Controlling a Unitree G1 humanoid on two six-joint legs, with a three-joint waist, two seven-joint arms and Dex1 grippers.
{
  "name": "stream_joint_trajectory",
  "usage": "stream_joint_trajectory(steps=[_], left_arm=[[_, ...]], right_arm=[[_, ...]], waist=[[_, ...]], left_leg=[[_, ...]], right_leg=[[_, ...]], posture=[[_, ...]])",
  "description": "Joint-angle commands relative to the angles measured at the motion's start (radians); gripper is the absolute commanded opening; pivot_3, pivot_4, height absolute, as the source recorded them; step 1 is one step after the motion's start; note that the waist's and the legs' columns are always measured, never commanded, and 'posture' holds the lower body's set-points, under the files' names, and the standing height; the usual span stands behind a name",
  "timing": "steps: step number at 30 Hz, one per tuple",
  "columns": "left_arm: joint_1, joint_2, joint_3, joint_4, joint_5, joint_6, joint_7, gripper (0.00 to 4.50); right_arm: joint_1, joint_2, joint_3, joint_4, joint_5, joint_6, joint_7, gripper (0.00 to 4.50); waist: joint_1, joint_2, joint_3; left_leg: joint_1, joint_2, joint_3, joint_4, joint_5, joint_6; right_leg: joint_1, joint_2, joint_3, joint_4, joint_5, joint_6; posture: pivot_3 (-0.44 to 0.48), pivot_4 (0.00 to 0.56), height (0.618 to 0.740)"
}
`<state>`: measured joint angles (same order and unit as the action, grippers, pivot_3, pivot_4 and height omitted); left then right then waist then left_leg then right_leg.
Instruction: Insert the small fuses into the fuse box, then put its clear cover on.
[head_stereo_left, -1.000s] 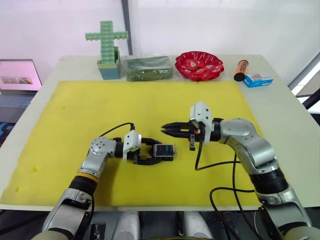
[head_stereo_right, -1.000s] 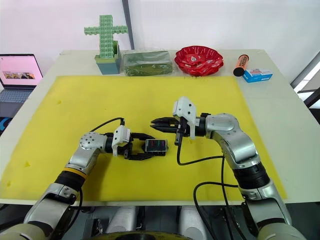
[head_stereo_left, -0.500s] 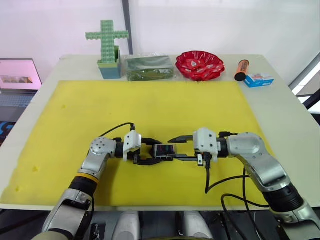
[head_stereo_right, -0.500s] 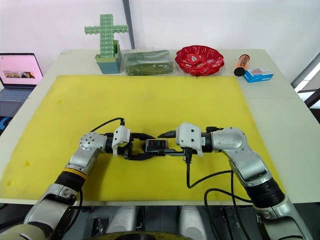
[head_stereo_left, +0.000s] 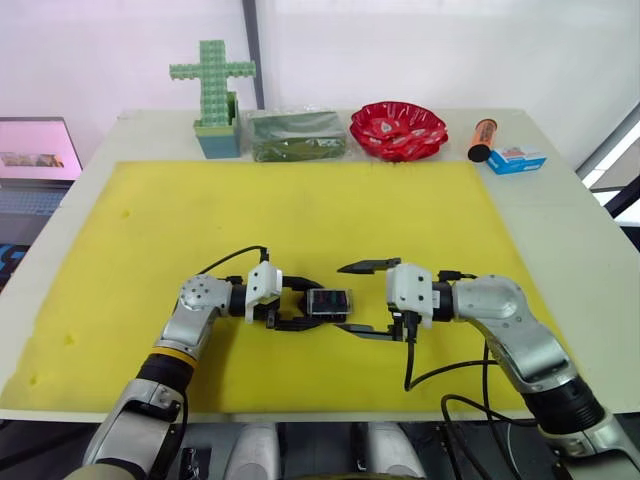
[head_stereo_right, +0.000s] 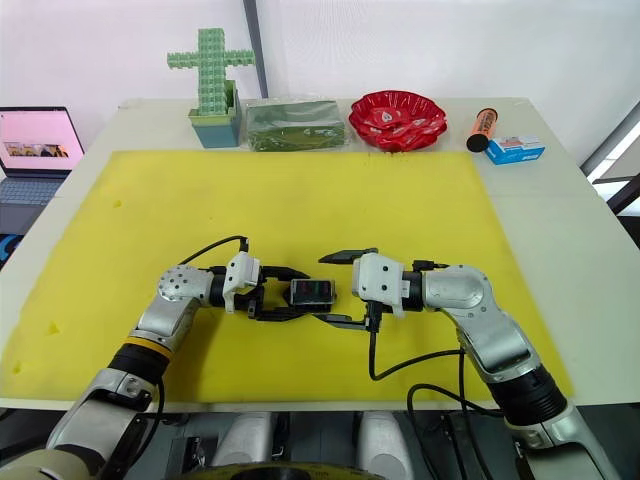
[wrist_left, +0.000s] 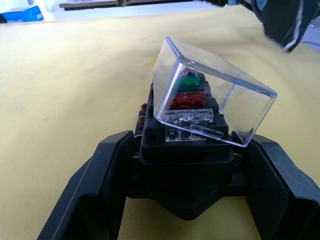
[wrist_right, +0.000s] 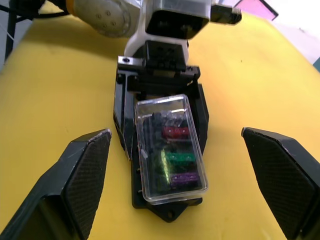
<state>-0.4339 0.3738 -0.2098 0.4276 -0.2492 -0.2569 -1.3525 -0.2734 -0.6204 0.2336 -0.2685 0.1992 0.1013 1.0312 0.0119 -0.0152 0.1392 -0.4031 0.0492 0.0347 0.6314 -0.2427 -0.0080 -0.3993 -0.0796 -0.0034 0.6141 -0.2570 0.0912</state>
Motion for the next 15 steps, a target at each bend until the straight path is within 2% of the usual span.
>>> stream_joint_trajectory(steps=[1,11,14,15], left_arm=[[0.013,-0.003,-0.01,0.0,0.005,-0.013,-0.012,2.81],[0.01,-0.003,-0.012,0.0,0.008,-0.007,-0.011,2.81],[0.011,-0.003,-0.013,-0.005,0.008,-0.003,-0.01,2.81],[0.012,-0.003,-0.013,-0.006,0.008,-0.002,-0.009,2.81]], right_arm=[[-0.016,0.025,0.015,0.018,-0.018,-0.033,-0.01,4.48],[-0.062,0.066,0.05,0.14,-0.089,-0.164,-0.016,4.48],[-0.067,0.068,0.051,0.162,-0.093,-0.204,-0.011,3.97],[-0.068,0.071,0.05,0.166,-0.09,-0.211,-0.01,3.65]], waist=[[0.0,0.0,0.0],[0.0,0.0,0.0],[0.0,0.0,0.0],[0.0,0.0,0.0]], left_leg=[[0.0,0.0,0.0,0.0,0.0,0.0],[0.0,0.0,0.0,0.0,0.0,0.0],[0.0,0.0,0.0,0.0,0.0,0.0],[0.0,0.0,0.0,0.0,0.0,0.0]], right_leg=[[0.0,0.0,0.0,0.0,0.0,0.0],[0.0,0.0,0.0,0.0,0.0,0.0],[0.0,0.0,0.0,0.0,0.0,0.0],[0.0,0.0,0.0,0.0,0.0,0.0]], posture=[[0.0,0.15,0.74],[0.0,0.15,0.74],[0.0,0.15,0.74],[0.0,0.15,0.74]])
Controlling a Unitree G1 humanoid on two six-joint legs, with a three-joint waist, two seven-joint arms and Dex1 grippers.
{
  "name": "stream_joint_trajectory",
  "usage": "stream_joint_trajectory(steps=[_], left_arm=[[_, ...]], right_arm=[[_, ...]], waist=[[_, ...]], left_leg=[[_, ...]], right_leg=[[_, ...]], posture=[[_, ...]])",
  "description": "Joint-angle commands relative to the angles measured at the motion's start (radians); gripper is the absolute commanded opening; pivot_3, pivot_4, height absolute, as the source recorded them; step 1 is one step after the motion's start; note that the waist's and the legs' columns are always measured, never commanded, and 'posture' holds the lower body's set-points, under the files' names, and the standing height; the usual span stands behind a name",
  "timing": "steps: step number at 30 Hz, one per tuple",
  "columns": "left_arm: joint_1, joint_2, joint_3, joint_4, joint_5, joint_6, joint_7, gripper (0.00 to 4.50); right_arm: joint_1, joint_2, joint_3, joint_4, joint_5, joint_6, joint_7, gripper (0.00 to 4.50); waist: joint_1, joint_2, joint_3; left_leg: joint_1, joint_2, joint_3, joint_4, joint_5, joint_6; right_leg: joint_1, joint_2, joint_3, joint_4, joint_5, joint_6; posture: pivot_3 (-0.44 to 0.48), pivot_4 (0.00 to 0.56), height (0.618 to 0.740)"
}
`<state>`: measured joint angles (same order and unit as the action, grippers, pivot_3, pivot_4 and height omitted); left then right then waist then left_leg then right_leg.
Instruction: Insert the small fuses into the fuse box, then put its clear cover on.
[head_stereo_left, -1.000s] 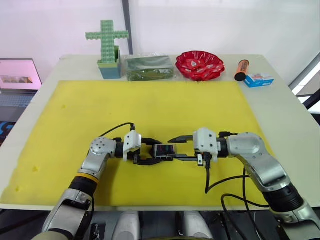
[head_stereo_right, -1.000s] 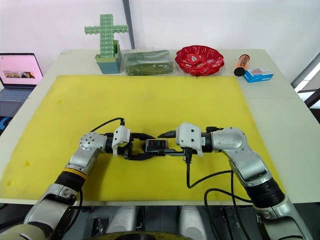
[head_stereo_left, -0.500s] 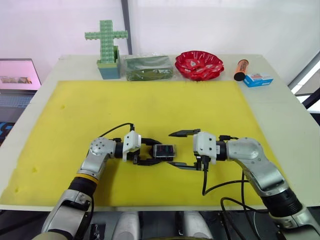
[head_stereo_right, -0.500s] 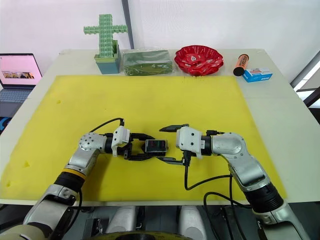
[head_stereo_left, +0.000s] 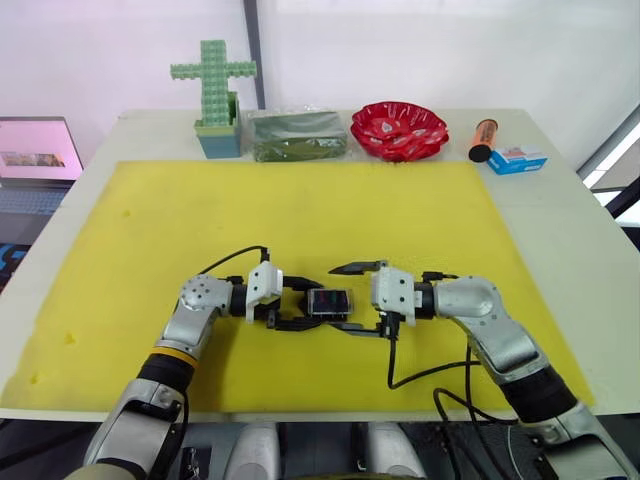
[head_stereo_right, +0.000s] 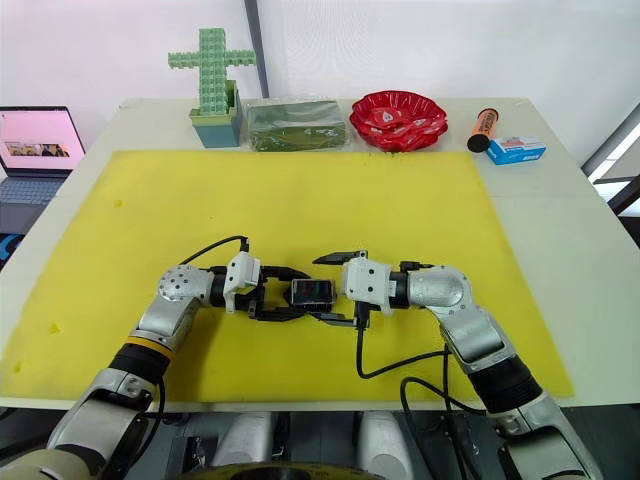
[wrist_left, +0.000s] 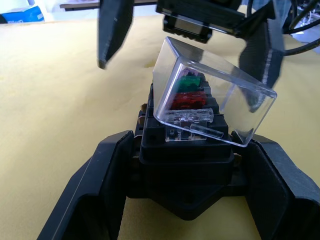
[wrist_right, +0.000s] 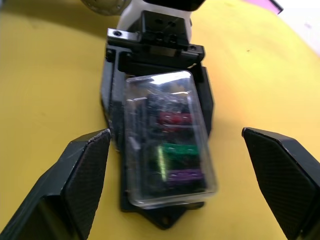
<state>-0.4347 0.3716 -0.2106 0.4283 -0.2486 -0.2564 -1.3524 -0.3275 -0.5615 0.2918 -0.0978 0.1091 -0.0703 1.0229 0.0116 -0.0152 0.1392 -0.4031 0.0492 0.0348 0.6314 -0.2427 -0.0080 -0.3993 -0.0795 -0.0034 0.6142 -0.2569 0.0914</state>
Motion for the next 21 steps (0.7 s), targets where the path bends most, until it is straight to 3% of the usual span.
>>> stream_joint_trajectory(steps=[1,5,15,21], left_arm=[[0.013,-0.001,-0.013,-0.007,0.008,-0.002,-0.009,2.81],[0.014,-0.001,-0.014,-0.007,0.008,-0.002,-0.008,2.81],[0.014,0.0,-0.015,0.001,0.01,-0.008,-0.011,2.81],[0.015,-0.002,-0.017,0.005,0.015,-0.013,-0.008,2.81]], right_arm=[[-0.014,0.013,-0.009,-0.002,0.003,-0.045,-0.001,3.3],[-0.018,0.012,-0.003,0.009,-0.008,-0.067,0.003,1.91],[-0.054,-0.036,0.009,-0.131,0.112,0.2,0.1,1.85],[-0.112,-0.018,0.013,-0.121,0.107,0.284,0.1,1.85]], waist=[[0.0,0.0,0.0],[0.0,0.0,0.0],[0.0,0.0,0.0],[0.0,0.0,0.0]], left_leg=[[0.0,0.0,0.0,0.0,0.0,0.0],[0.0,0.0,0.0,0.0,0.0,0.0],[0.001,0.0,0.0,0.0,0.0,0.0],[0.0,0.0,0.0,0.0,0.0,0.0]], right_leg=[[0.0,0.0,0.0,0.0,0.0,0.0],[0.0,0.0,0.0,0.0,0.0,0.0],[0.0,0.0,0.0,0.0,0.0,0.0],[0.0,0.0,0.0,0.0,0.0,0.0]], posture=[[0.0,0.15,0.74],[0.0,0.15,0.74],[0.0,0.15,0.74],[0.0,0.15,0.74]])
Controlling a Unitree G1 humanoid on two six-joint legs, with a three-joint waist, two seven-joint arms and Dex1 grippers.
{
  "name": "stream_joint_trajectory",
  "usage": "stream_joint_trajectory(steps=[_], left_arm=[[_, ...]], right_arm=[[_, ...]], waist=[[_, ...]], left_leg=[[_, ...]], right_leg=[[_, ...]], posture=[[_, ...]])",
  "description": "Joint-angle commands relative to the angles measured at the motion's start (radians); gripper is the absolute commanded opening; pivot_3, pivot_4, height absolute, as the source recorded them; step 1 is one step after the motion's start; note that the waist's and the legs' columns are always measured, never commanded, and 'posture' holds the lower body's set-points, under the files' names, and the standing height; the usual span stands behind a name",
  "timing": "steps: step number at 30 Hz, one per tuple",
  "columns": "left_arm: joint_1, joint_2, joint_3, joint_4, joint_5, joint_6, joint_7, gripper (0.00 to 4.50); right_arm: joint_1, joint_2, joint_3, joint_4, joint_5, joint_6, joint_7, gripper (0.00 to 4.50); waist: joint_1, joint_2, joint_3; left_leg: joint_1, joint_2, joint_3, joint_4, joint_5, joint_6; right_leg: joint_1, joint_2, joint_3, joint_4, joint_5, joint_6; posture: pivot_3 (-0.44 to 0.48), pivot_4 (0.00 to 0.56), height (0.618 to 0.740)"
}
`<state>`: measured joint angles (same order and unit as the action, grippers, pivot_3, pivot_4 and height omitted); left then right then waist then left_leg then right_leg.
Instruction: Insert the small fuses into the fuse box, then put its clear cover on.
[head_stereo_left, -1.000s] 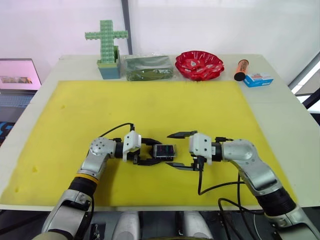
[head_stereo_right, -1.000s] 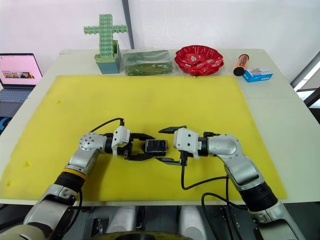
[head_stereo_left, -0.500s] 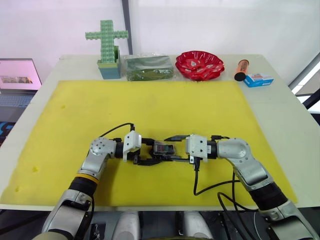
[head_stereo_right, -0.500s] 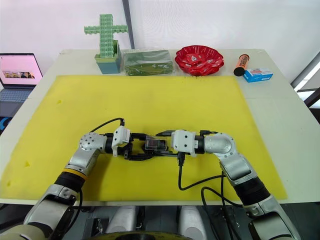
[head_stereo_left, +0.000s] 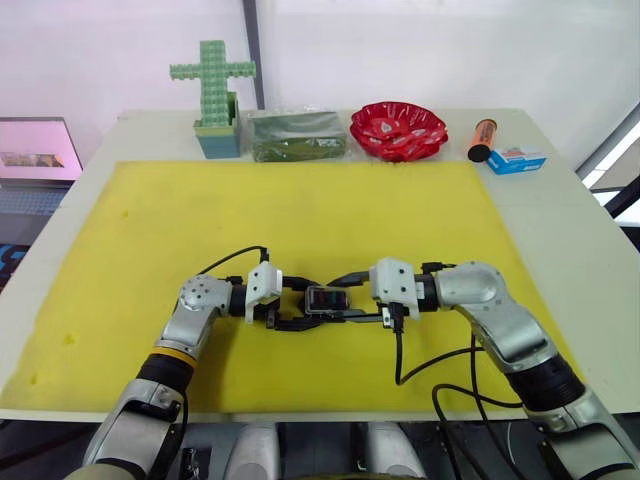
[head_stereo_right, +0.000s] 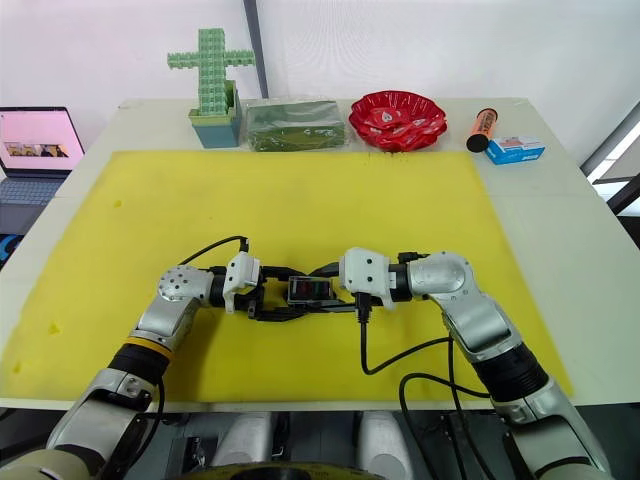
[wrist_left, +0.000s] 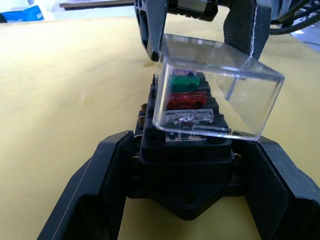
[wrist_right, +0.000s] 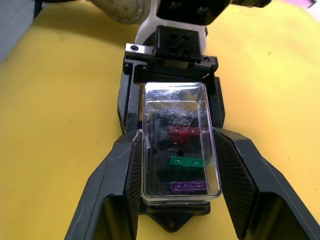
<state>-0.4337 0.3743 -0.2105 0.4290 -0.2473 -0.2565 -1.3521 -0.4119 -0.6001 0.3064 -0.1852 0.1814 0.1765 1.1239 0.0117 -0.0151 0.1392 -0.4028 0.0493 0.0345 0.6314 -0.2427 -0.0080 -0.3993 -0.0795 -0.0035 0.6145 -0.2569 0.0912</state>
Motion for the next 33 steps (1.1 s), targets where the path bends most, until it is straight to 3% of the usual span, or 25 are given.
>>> stream_joint_trajectory(steps=[1,23,33], left_arm=[[0.016,-0.005,-0.017,0.004,0.015,-0.014,-0.007,2.81],[0.025,-0.008,-0.018,0.008,0.018,-0.025,-0.007,2.81],[0.026,-0.008,-0.02,0.007,0.019,-0.028,-0.007,2.81]], right_arm=[[-0.033,0.02,-0.002,-0.032,0.034,0.048,0.003,1.85],[-0.084,-0.022,0.035,-0.055,-0.038,0.155,0.018,1.85],[-0.148,-0.057,0.075,-0.113,-0.071,0.295,0.012,1.85]], waist=[[0.0,0.0,0.0],[0.0,0.0,0.0],[0.0,0.0,0.0]], left_leg=[[0.0,0.0,0.0,0.0,0.0,0.0],[0.0,0.0,0.0,0.0,0.0,0.0],[0.0,0.0,0.0,0.0,0.0,0.0]], right_leg=[[0.0,0.0,0.0,0.0,0.0,0.0],[0.0,0.0,0.0,0.0,0.0,0.0],[0.0,0.0,0.0,0.0,0.0,0.0]], posture=[[0.0,0.15,0.74],[0.0,0.15,0.74],[0.0,0.15,0.74]])
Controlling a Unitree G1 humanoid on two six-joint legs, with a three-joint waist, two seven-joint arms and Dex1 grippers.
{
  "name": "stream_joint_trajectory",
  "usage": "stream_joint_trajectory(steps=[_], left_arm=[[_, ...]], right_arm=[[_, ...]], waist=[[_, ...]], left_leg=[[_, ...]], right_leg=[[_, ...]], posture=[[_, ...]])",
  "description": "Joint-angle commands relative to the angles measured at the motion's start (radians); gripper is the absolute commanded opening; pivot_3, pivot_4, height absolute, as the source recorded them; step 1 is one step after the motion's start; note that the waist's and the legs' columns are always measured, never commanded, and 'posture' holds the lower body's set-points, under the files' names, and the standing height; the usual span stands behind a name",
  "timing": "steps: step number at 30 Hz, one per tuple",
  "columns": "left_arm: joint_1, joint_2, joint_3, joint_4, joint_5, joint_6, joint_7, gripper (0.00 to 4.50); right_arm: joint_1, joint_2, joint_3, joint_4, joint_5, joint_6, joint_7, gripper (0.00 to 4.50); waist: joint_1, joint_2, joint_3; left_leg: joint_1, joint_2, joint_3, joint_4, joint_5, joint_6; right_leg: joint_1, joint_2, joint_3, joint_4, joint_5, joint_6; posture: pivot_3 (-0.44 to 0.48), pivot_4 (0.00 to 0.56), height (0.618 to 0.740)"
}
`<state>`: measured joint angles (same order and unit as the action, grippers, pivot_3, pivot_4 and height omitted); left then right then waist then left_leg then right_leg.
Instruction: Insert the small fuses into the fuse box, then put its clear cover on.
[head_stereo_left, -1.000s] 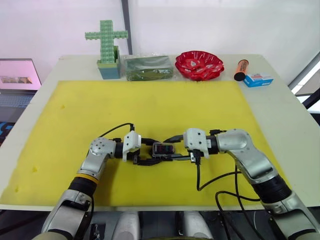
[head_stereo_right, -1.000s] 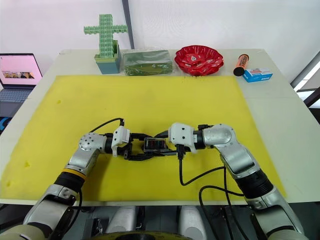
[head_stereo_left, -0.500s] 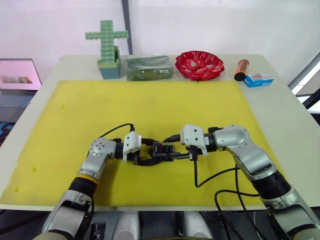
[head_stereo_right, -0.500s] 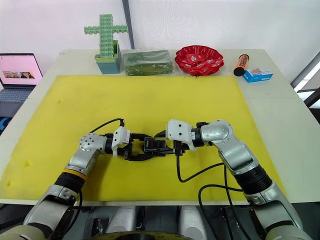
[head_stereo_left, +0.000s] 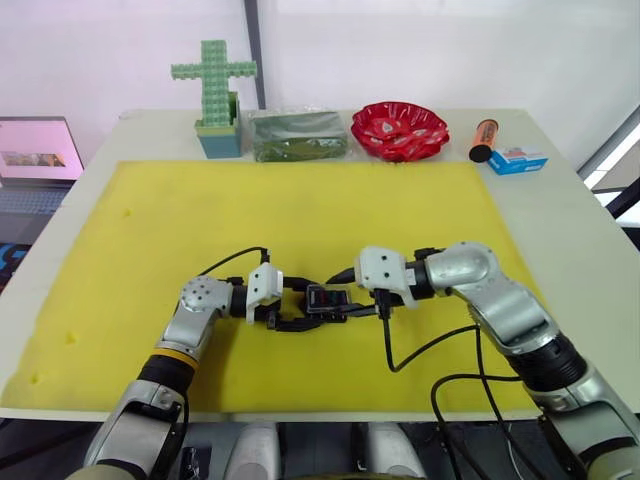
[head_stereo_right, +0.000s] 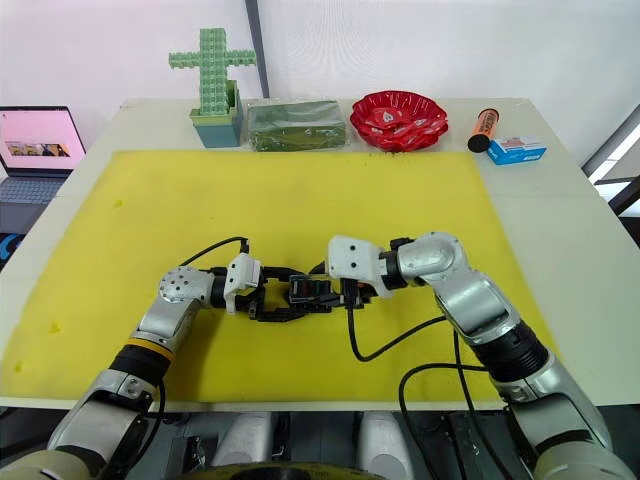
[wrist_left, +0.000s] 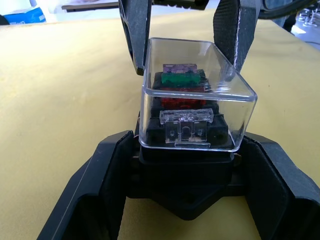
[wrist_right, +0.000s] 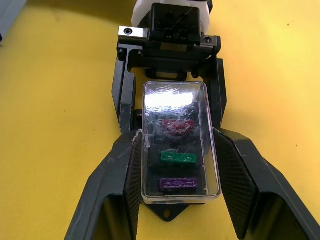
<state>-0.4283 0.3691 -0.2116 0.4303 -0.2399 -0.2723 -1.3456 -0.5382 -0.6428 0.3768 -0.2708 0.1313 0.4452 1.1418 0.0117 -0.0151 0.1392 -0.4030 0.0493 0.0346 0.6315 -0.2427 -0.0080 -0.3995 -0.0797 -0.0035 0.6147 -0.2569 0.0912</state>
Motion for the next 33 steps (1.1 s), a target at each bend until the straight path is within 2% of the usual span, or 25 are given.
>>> stream_joint_trajectory(steps=[1,17,19,21,23,26,29,33], left_arm=[[0.021,-0.003,-0.019,0.005,0.011,-0.012,-0.013,2.81],[0.024,-0.005,-0.021,-0.005,0.012,-0.008,-0.006,2.81],[0.025,-0.004,-0.02,-0.005,0.012,-0.007,-0.006,2.81],[0.025,-0.003,-0.02,-0.006,0.011,-0.006,-0.005,2.81],[0.027,-0.002,-0.019,-0.008,0.011,-0.005,-0.004,2.81],[0.029,-0.002,-0.019,-0.01,0.011,-0.005,-0.004,2.81],[0.03,-0.001,-0.018,-0.011,0.011,-0.005,-0.004,2.81],[0.03,0.001,-0.017,-0.009,0.01,-0.006,-0.005,2.81]], right_arm=[[-0.026,-0.018,0.008,-0.03,-0.022,0.03,-0.004,1.85],[-0.025,-0.016,0.002,-0.046,0.015,0.154,-0.021,1.85],[-0.027,-0.014,0.001,-0.044,0.019,0.146,-0.021,2.57],[-0.029,-0.004,-0.007,-0.043,0.022,0.136,-0.032,3.07],[-0.034,0.007,-0.017,-0.042,0.027,0.13,-0.04,3.83],[-0.036,0.007,-0.023,-0.046,0.036,0.127,-0.043,4.48],[-0.038,0.004,-0.05,-0.069,0.08,0.136,-0.025,4.48],[-0.05,0.045,-0.157,-0.109,0.23,0.188,-0.025,4.48]], waist=[[0.0,0.0,0.0],[0.0,0.0,0.0],[0.0,0.0,0.0],[0.0,0.0,0.0],[0.0,0.0,0.0],[0.0,0.0,0.0],[0.0,0.0,0.0],[0.0,0.0,0.0]], left_leg=[[0.0,0.0,0.0,0.0,0.0,0.0],[0.0,0.0,0.0,0.0,0.0,0.0],[0.0,0.0,0.0,0.0,0.0,0.0],[-0.001,0.0,0.0,0.0,0.0,0.0],[-0.001,0.0,0.0,0.0,0.0,0.0],[-0.001,0.0,0.0,0.0,0.0,0.0],[-0.002,0.0,0.0,0.0,0.0,0.0],[-0.002,0.0,0.0,0.0,0.0,0.0]], right_leg=[[0.0,0.0,0.0,0.0,0.0,0.0],[0.0,0.0,0.0,0.0,0.0,0.0],[0.0,0.0,0.0,0.0,0.0,0.0],[0.0,0.0,0.0,0.0,0.0,0.0],[-0.001,0.0,0.0,0.0,0.0,0.0],[-0.001,0.0,0.0,0.0,0.0,0.0],[-0.002,0.0,0.0,0.0,0.0,0.0],[-0.002,0.0,0.0,0.0,0.0,0.0]], posture=[[0.0,0.15,0.74],[0.0,0.15,0.74],[0.0,0.15,0.74],[0.0,0.15,0.74],[0.0,0.15,0.74],[0.0,0.15,0.74],[0.0,0.15,0.74],[0.0,0.15,0.74]])
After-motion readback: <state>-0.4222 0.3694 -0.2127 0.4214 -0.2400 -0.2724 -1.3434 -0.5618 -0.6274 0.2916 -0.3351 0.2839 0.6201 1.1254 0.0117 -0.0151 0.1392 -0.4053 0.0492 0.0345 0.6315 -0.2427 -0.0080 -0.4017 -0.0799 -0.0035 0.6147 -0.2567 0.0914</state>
